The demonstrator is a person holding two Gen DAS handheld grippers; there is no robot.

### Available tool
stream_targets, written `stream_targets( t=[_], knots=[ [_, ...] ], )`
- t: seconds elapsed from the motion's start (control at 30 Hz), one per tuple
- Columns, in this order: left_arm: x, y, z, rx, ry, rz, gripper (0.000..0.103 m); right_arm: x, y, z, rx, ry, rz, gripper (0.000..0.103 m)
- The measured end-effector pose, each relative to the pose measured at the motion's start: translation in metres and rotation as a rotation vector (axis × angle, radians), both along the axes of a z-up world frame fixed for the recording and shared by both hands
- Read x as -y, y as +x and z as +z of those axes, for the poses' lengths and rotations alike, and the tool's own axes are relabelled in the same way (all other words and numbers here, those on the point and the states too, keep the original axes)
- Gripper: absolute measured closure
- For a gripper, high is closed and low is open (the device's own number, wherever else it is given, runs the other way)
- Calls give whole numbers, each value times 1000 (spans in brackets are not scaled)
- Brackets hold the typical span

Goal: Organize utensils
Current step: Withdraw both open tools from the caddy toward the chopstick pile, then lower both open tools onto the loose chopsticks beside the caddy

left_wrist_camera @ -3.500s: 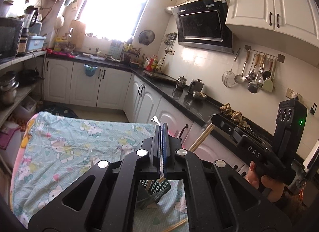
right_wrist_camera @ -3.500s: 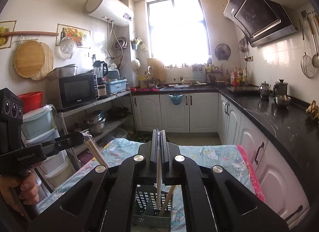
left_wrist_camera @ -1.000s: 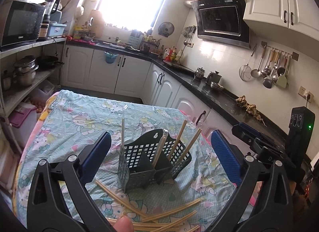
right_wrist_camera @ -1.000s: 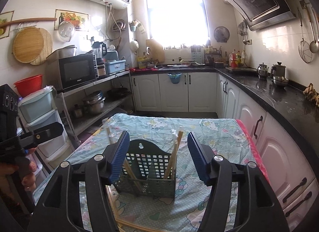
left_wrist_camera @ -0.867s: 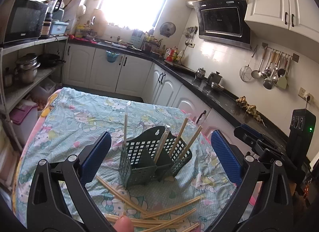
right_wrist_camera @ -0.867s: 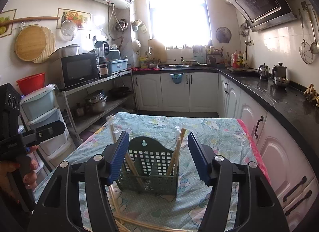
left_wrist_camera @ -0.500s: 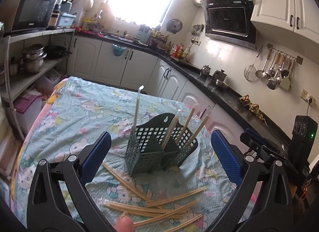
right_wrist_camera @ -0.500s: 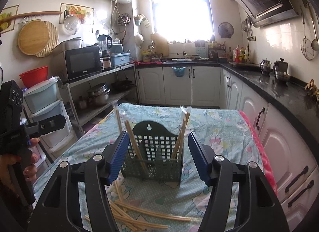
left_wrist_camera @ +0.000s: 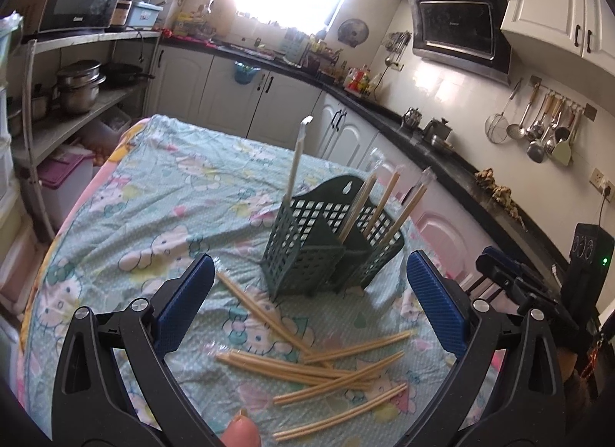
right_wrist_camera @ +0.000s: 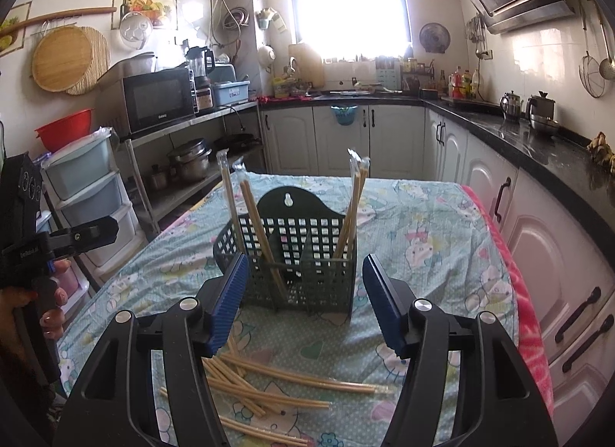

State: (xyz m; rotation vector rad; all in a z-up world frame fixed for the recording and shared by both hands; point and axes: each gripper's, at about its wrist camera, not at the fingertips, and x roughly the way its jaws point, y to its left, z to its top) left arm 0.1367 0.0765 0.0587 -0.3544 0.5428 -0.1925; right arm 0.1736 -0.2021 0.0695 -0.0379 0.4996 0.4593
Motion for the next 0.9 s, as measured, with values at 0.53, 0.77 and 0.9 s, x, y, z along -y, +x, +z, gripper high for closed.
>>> stream_targets(
  t=[0.53, 0.77, 0.9],
  knots=[
    [-10, 0, -59, -196, -41, -9, 30, 8, -3, -32, -61, -36, -40, 43],
    [-10, 1, -95, -301, -60, -23, 40, 12, -1, -47, -89, -60, -61, 43],
    [-13, 5, -107, -336, -77, -16, 43, 15, 1, -59, -109, -75, -81, 43]
  ],
)
